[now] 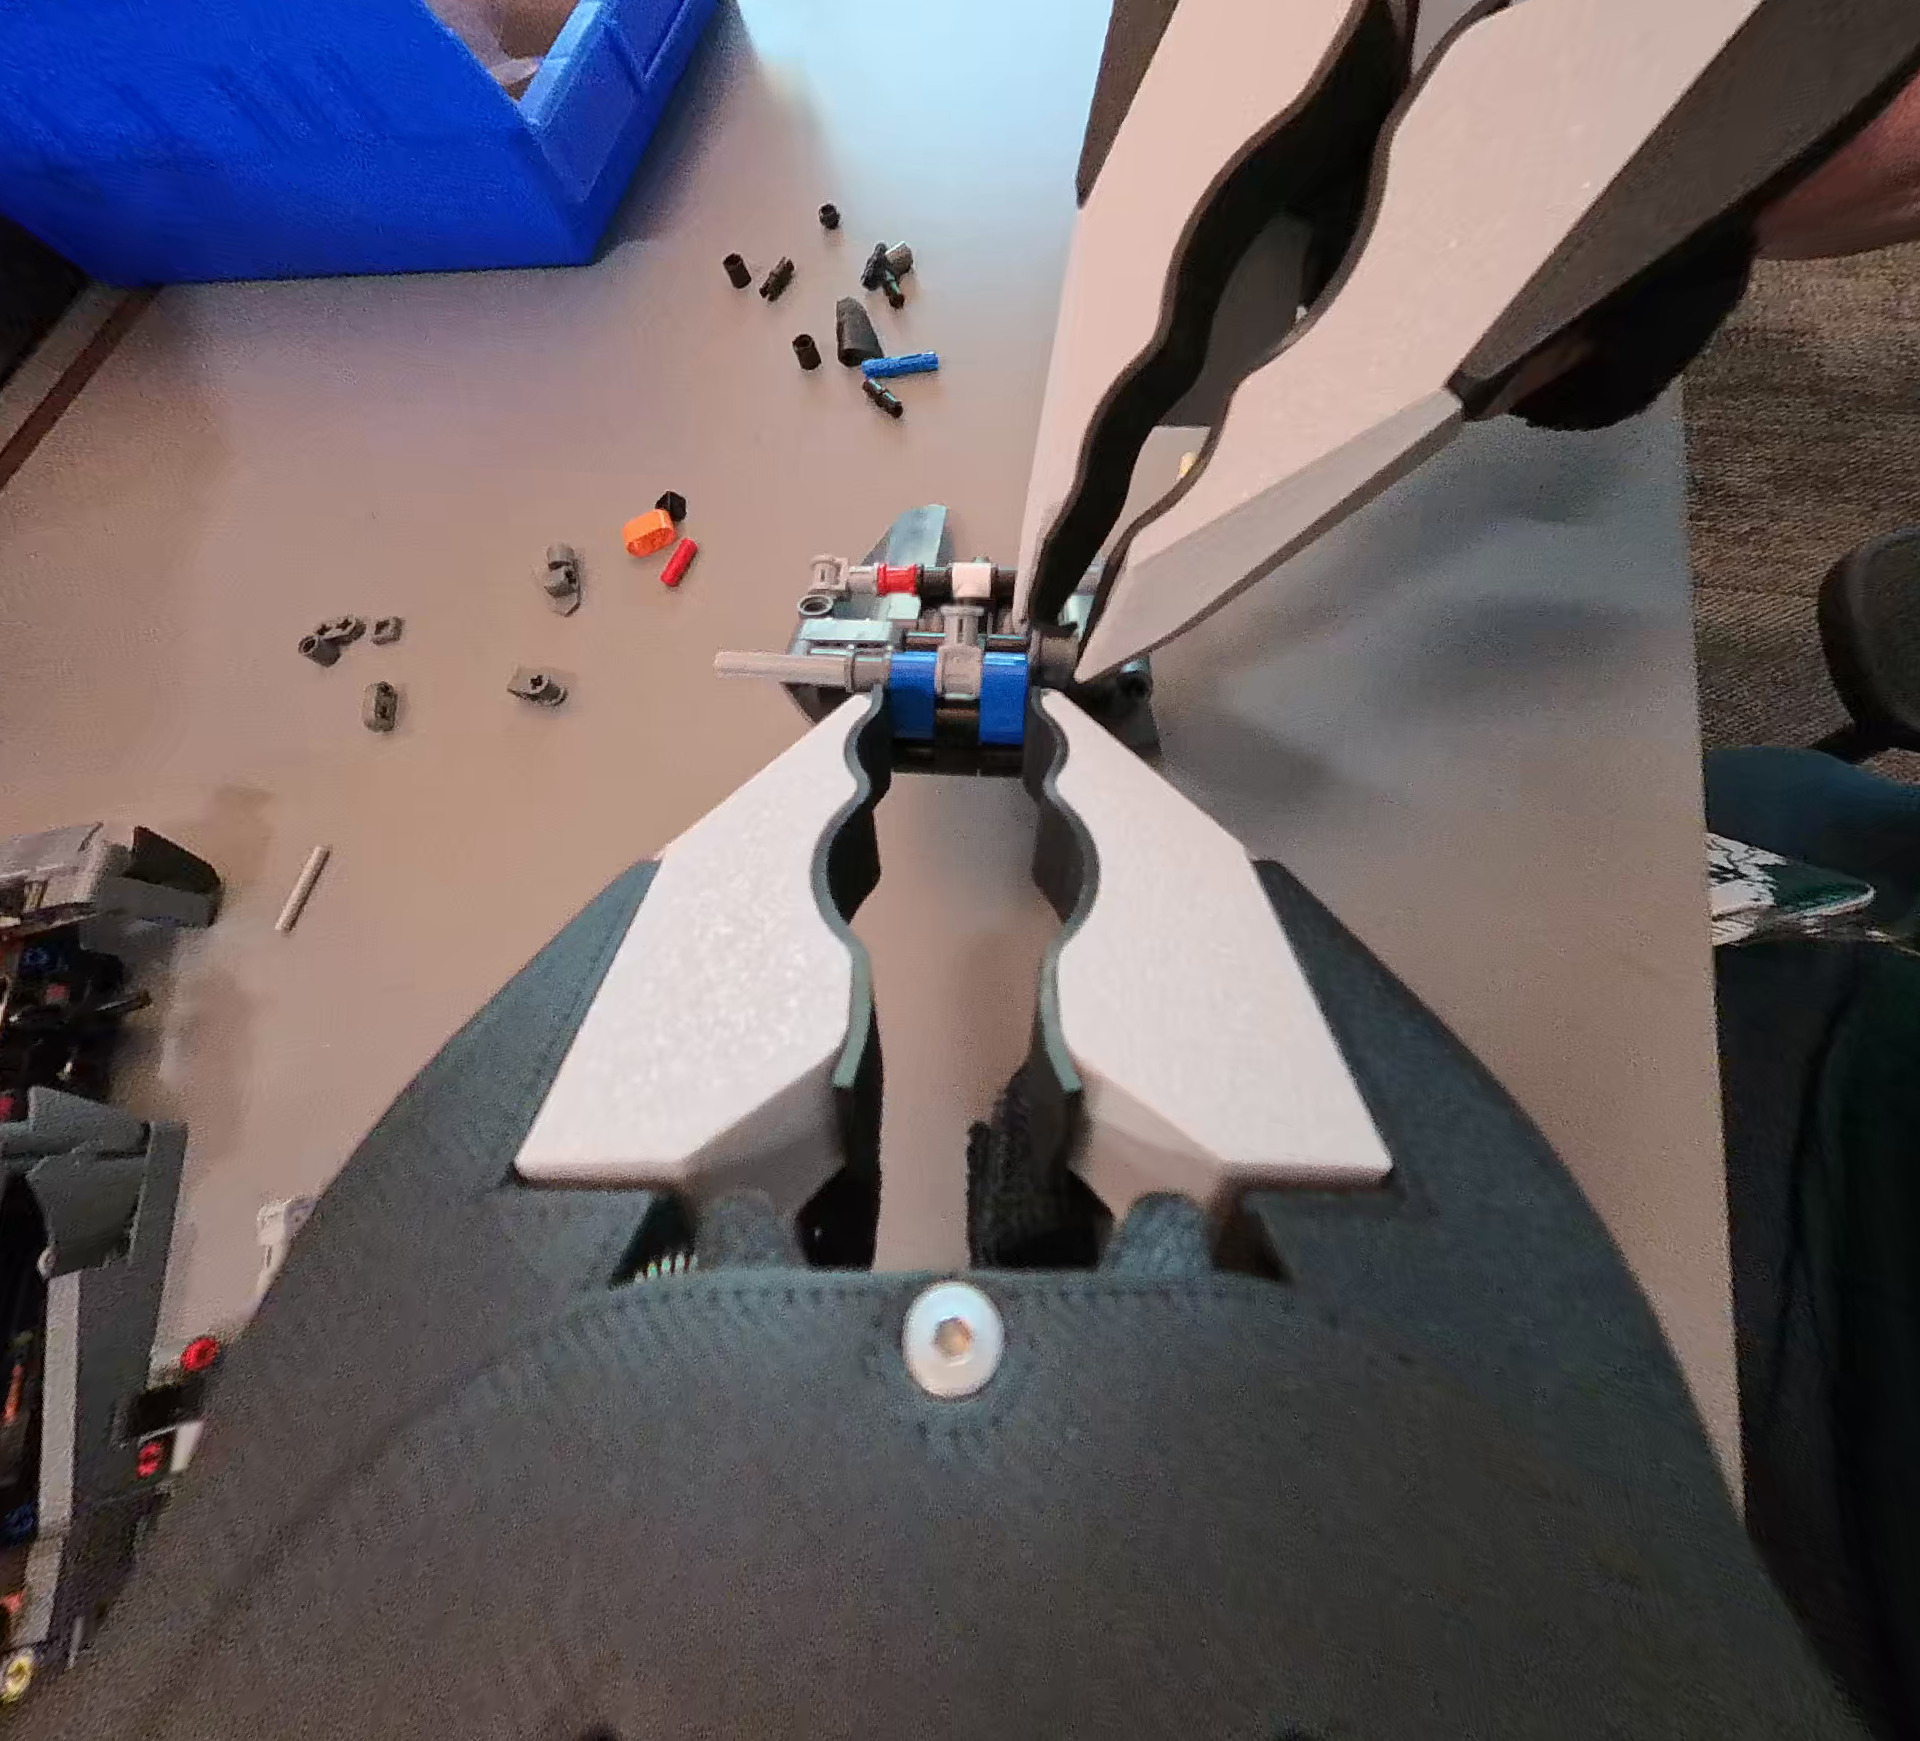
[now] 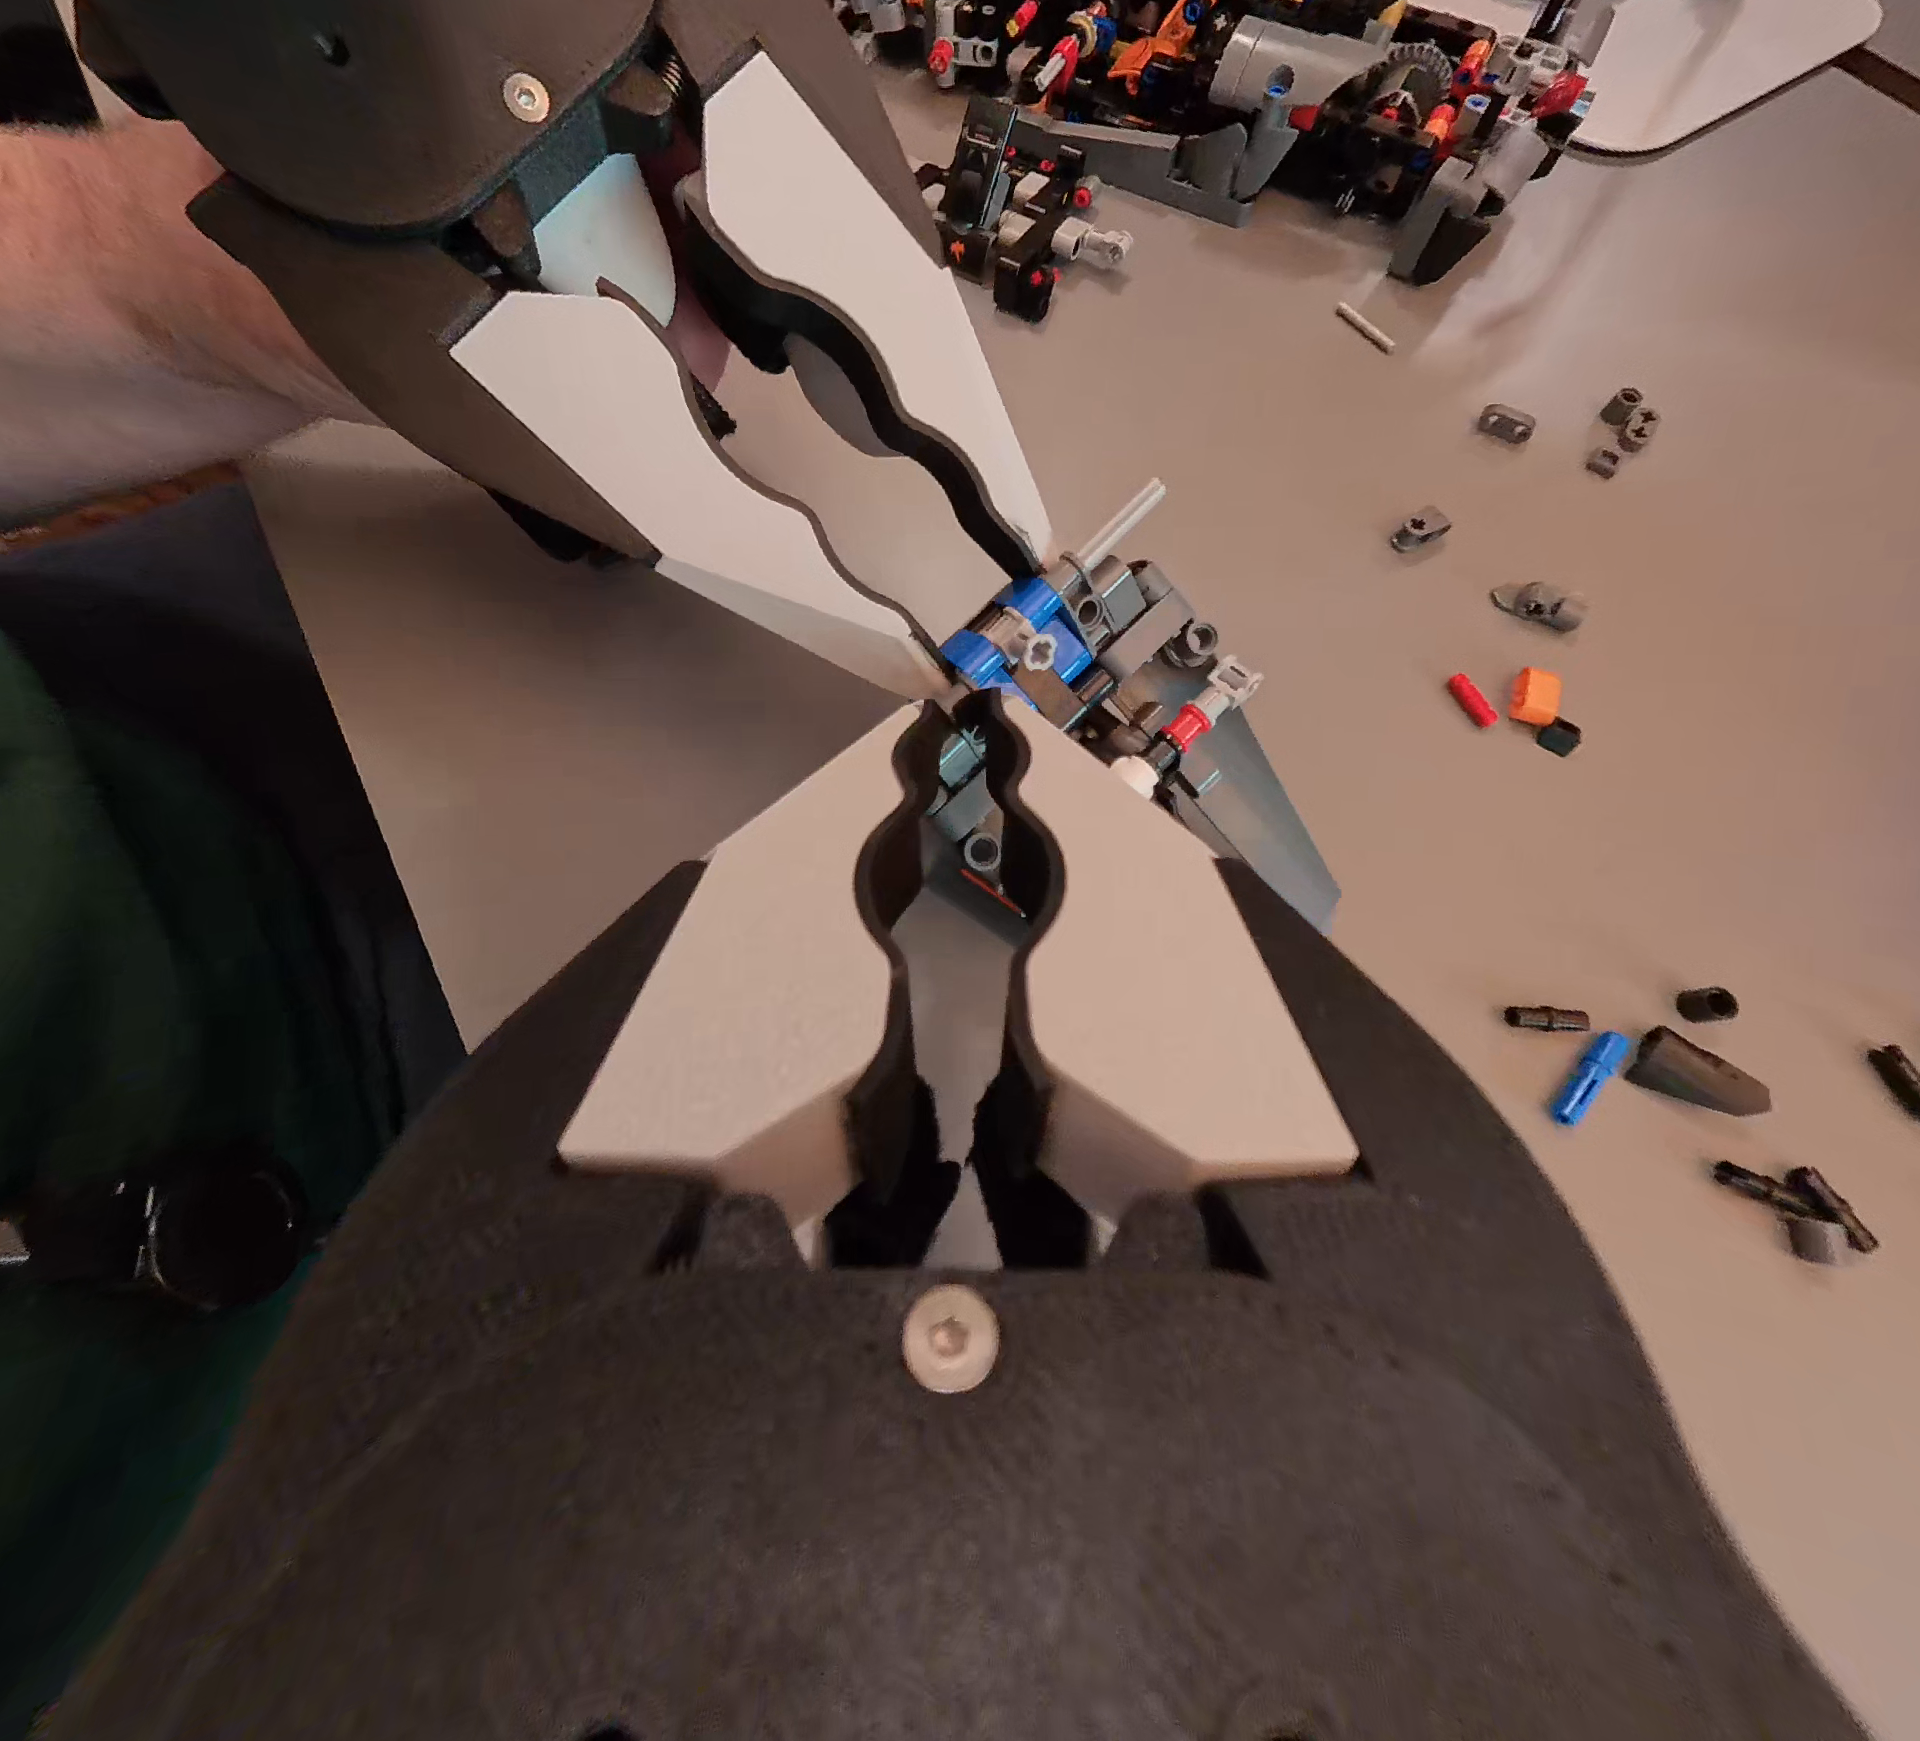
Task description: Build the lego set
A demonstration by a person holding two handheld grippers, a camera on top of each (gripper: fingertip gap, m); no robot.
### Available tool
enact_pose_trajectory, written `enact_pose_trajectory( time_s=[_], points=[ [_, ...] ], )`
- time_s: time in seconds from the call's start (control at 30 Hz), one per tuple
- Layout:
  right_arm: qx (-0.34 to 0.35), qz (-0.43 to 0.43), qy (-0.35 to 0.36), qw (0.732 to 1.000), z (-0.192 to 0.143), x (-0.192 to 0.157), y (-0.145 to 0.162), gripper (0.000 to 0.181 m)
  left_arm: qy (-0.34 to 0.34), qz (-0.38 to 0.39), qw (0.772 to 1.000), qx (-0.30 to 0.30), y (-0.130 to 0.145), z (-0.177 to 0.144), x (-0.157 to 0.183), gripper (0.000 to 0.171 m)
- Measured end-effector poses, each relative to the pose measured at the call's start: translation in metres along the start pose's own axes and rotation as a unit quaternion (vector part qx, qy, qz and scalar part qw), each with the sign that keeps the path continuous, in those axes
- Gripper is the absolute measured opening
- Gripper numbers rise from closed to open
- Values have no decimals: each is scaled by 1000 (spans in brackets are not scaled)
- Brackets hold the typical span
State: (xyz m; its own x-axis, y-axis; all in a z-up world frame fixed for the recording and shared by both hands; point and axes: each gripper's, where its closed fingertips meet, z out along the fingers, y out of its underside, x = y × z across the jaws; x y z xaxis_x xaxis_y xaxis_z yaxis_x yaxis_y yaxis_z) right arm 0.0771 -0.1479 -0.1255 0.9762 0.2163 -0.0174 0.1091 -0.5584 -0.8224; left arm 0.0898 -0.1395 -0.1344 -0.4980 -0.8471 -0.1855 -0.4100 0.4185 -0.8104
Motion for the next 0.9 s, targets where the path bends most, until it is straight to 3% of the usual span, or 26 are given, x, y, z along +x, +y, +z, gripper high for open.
enact_pose_trajectory(
  time_s=[0.63,0.9],
  points=[
    [-18,-29,-38,999,14,-15,15,12,45,1,998,-40,32,5,12,32],
    [-29,-38,-19,999,12,-8,19,11,49,-2,998,-46,36,-5,-9,39]
  ],
)
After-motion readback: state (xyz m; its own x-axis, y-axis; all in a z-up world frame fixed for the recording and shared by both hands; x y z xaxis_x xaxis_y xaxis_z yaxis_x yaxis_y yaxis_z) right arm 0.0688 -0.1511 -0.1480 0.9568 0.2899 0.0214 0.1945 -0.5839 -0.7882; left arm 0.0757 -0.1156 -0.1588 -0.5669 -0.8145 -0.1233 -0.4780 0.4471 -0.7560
